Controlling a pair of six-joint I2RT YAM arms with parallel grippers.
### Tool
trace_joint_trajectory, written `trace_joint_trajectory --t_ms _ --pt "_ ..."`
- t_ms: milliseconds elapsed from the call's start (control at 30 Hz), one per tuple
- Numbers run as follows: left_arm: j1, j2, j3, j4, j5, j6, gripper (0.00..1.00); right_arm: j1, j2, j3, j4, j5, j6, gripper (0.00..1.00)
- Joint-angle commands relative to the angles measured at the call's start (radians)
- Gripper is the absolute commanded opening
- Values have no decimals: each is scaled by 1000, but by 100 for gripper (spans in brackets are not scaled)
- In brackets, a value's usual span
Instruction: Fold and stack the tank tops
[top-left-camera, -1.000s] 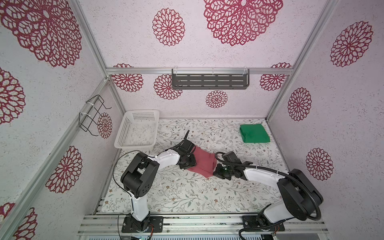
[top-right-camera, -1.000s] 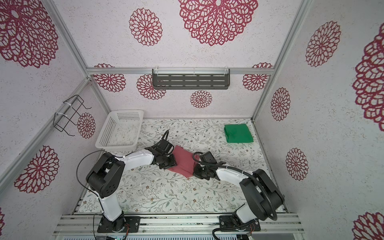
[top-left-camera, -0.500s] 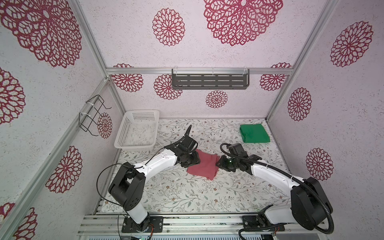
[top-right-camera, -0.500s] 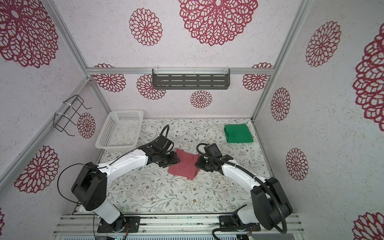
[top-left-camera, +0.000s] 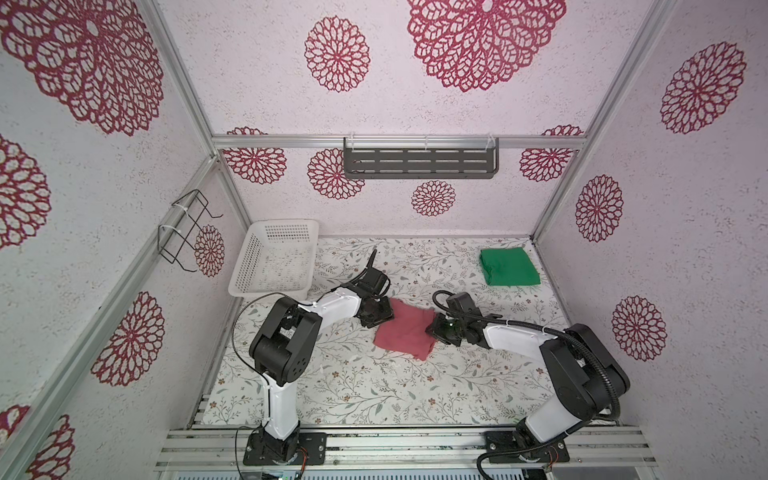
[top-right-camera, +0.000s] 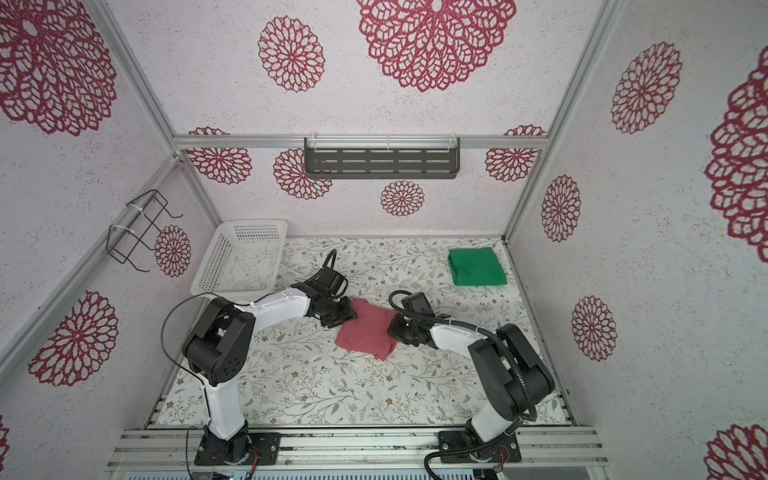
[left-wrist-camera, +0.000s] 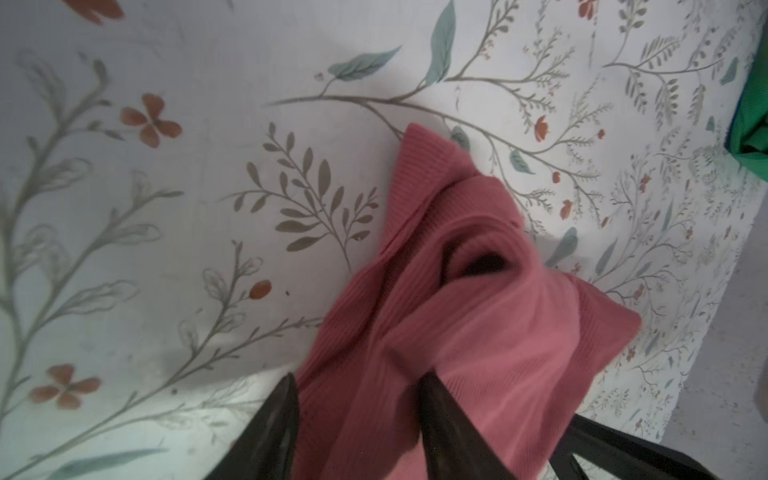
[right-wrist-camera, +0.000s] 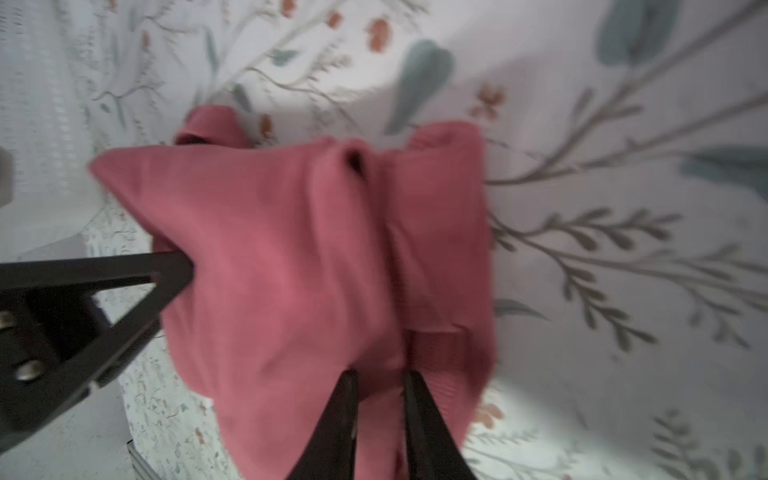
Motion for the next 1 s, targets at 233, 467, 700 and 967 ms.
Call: trace_joint_trajectory --t_ms 233,467,700,967 --pt "3 -111 -48 -6 -30 21 50 -108 -252 -40 -203 88 -81 22" --pt "10 -55 46 -57 -56 89 51 -77 -131 158 -188 39 -116 28" --pt "16 68 106 -25 -28 101 38 -64 43 245 -120 18 -120 29" --pt "11 46 84 -14 -22 104 6 -52 81 249 -116 35 -113 1"
